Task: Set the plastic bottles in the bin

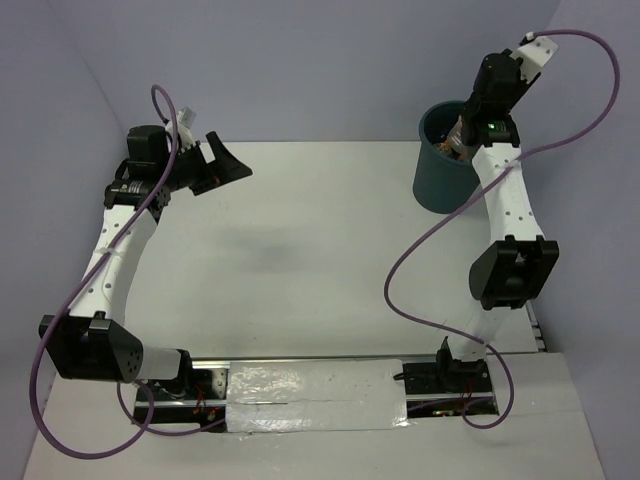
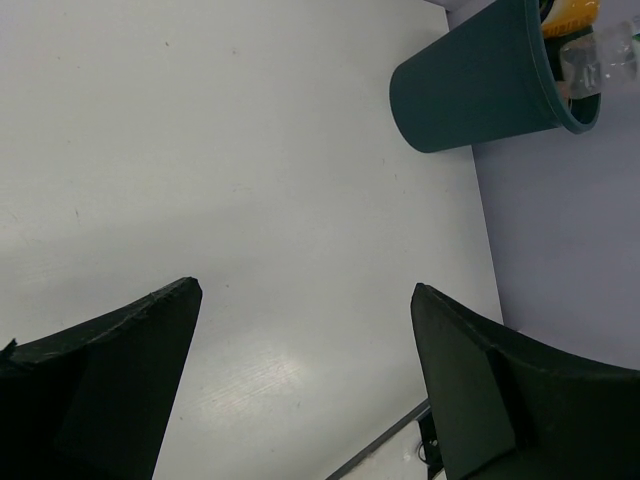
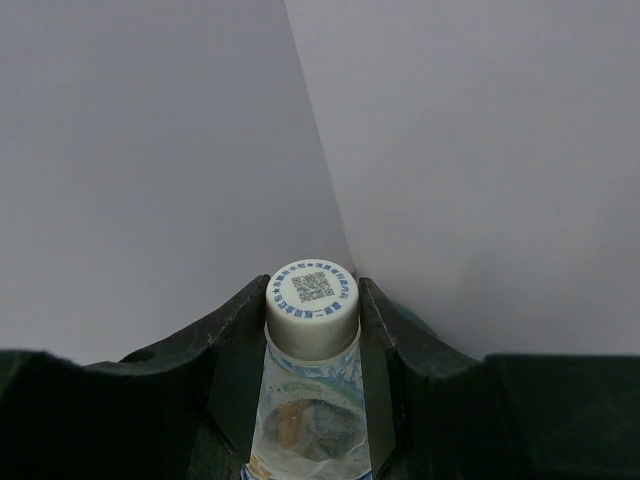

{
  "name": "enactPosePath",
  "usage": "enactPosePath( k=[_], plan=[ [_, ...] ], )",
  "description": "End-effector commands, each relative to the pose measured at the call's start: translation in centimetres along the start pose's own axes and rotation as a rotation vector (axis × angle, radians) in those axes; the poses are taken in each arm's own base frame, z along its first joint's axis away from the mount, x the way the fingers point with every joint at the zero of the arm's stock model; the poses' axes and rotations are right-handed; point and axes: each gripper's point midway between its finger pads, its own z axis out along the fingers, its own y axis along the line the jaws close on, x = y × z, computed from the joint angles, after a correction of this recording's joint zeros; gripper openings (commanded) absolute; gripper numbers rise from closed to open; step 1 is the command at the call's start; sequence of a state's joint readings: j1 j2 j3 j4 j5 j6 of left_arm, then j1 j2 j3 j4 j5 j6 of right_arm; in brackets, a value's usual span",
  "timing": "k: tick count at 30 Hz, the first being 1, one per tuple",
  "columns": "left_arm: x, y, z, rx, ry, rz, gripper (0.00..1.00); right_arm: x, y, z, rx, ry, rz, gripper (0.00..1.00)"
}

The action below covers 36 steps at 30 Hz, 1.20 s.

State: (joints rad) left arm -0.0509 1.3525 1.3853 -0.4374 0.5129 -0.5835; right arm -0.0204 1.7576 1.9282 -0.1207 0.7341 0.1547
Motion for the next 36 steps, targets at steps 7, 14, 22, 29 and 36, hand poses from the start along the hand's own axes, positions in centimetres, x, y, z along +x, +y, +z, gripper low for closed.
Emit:
enactPosePath(
  k=[7, 14, 22, 29, 36],
  plan=[
    [-0.9, -0.5, -0.5, 0.005, -0.025, 0.031, 0.99, 5.2, 1.6, 1.0, -0.062, 0.031, 0.079, 0.19],
    [-0.4, -0.4, -0.1, 0.018, -0.006, 0.02, 0.99, 6.6, 2.8, 0.1, -0.133, 0.064, 0.039, 0.6],
    [-0.3, -0.5, -0.3, 0.027, -0.002, 0.024, 0.99, 4.7, 5.8, -2.2, -0.232, 0.049, 0.045, 0.74],
    [-0.1, -0.5, -0.4, 0.024, -0.001, 0.032, 0.99, 3.9, 6.1, -3.2, -0.252, 0.022, 0.047, 0.65],
    [-0.2, -0.4, -0.4, 0.02, -0.002, 0.037, 0.99, 4.9, 4.9, -3.5, -0.227, 0.022, 0.056, 0.31]
  ],
)
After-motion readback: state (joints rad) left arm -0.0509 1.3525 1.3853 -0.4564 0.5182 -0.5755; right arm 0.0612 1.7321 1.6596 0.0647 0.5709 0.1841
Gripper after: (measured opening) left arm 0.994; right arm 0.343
